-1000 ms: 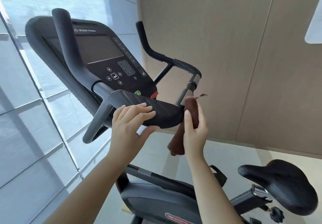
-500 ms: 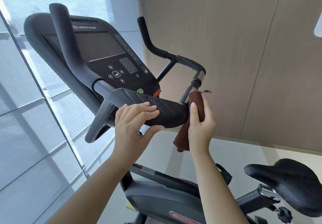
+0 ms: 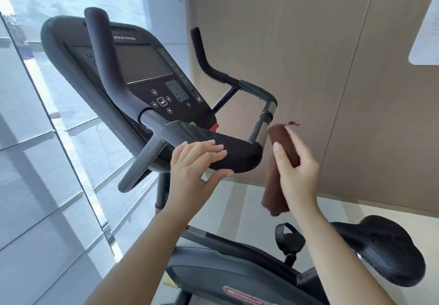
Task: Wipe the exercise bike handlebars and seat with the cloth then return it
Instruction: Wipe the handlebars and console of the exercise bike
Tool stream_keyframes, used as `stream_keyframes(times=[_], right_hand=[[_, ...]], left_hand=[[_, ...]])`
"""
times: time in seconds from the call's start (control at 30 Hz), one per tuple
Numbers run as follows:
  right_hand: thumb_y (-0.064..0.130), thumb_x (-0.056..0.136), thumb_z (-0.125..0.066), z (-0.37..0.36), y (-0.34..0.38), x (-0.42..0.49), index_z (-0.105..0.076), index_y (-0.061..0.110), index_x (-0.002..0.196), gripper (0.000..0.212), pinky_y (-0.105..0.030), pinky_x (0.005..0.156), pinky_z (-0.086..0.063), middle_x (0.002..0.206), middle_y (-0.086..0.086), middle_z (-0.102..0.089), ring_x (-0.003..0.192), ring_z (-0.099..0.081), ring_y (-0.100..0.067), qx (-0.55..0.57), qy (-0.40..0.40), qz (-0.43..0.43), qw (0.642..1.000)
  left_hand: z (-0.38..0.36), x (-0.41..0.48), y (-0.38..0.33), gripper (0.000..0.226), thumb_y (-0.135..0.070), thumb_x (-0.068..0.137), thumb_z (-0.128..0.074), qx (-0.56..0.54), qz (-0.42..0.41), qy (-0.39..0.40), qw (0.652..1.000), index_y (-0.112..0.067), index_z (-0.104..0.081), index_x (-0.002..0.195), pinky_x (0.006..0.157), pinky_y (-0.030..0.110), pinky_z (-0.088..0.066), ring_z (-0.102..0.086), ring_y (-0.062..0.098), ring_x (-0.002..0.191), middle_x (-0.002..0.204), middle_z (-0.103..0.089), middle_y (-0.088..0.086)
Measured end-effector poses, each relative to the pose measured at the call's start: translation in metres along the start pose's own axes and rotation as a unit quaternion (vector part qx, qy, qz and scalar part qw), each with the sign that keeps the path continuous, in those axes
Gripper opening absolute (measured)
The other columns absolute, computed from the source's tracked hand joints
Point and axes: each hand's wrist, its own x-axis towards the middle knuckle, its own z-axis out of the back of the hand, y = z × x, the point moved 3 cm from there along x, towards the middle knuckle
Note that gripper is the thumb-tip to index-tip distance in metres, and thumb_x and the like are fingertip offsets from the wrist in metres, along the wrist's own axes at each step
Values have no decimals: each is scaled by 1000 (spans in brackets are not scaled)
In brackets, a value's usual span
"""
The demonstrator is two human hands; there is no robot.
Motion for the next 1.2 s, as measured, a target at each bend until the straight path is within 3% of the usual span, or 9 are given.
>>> stream_keyframes(times=[0.07,0.2,0.3,0.43,0.8,0.93,1.03,1.1,1.2], right_hand=[[29,88,-55,-4,4,24,-52,31,125,37,4,75,-31,103,7,-54,88,-49,13,-32,-14,2,999],[28,89,-55,-34,2,30,-53,29,125,36,-13,75,-33,109,-6,-53,89,-48,-10,-129,117,-1,985],[29,89,-55,-34,2,30,-53,27,125,36,-18,76,-36,109,-7,-53,88,-47,-10,-148,132,29,980],[29,89,-56,-33,3,33,-54,26,125,37,-14,75,-34,107,-7,-52,86,-48,-11,-156,156,44,974],[34,88,-55,-30,12,19,-56,28,122,35,-17,73,-37,101,-3,-51,84,-49,-12,-176,133,68,973],[38,88,-53,-32,18,4,-56,27,122,37,-8,63,-33,96,2,-46,82,-48,-10,-192,94,64,975],[35,88,-55,-35,24,-5,-56,27,123,36,-14,68,-34,97,0,-48,83,-47,-10,-191,60,31,979],[32,88,-55,-38,30,-11,-56,25,123,35,-8,71,-29,99,-3,-49,84,-48,-12,-191,31,16,981],[31,88,-54,-46,41,-27,-56,25,123,35,-1,68,-28,99,-3,-48,84,-48,-13,-206,-16,4,978]], left_hand=[[1,1,-1,31,-37,75,-65,-1,8,3,1000,-10,-71,87,101,26,-23,-53,10,105,94,-68,0],[2,-2,-3,31,-36,74,-66,1,21,10,1000,-10,-71,89,101,32,-25,-53,10,106,95,-67,-2],[1,-2,-7,30,-34,74,-66,16,35,9,999,-8,-71,89,100,44,-31,-53,12,106,95,-67,0],[0,-2,-11,30,-32,74,-66,35,45,8,998,-6,-70,88,94,57,-38,-53,15,105,94,-68,4],[-2,-5,-10,30,-35,76,-64,36,53,0,998,-8,-70,88,102,43,-28,-52,12,107,95,-68,1],[4,-2,0,27,-33,80,-63,26,-6,27,999,-11,-69,94,98,36,-32,-52,10,110,102,-67,-1],[10,-1,8,28,-32,83,-62,21,-68,61,996,-10,-67,99,99,32,-29,-50,12,115,109,-66,1],[11,-1,14,30,-32,84,-60,12,-104,83,991,-9,-67,102,102,33,-26,-48,14,118,114,-64,3],[18,4,29,31,-30,85,-59,-16,-126,86,988,-6,-67,103,99,41,-36,-50,23,118,115,-63,9]])
